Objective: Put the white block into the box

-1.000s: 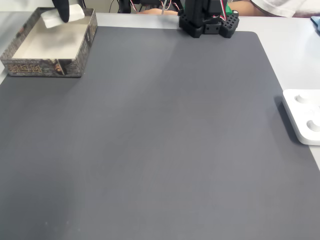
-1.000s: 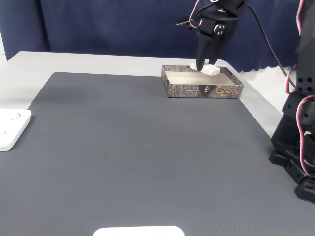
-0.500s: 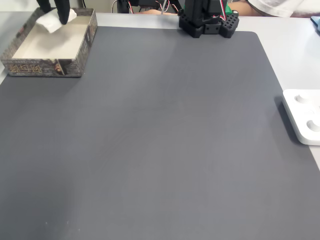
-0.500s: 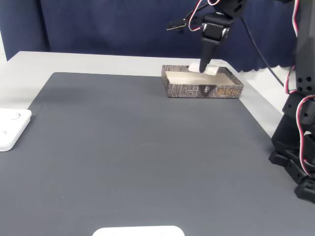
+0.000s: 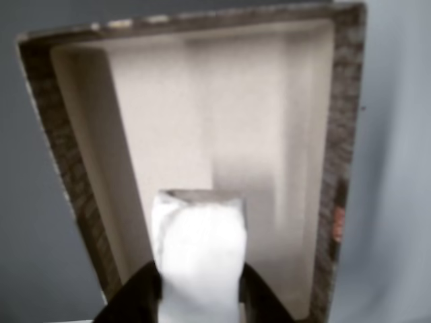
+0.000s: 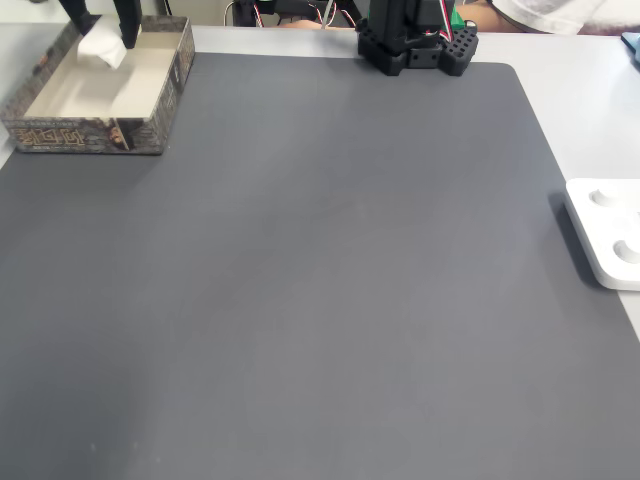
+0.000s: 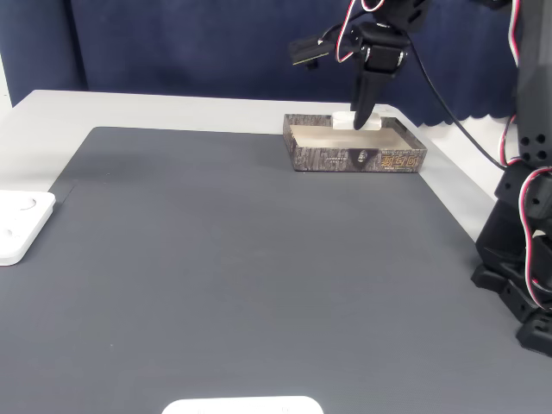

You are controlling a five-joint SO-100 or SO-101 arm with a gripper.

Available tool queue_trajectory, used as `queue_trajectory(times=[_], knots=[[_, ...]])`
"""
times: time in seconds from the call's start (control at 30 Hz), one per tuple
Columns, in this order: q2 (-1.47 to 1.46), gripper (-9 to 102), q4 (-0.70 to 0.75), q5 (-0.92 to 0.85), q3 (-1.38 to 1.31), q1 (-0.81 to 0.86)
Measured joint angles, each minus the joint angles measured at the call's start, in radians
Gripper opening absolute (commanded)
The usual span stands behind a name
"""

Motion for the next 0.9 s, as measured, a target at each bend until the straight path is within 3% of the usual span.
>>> queue_trajectory(times=[0.73,0.9], knots=[[-0.166,-1,-0.035,0.04,-0.087,0.0],[-0.181,12,-0.041,0.043,-0.104,0.0]])
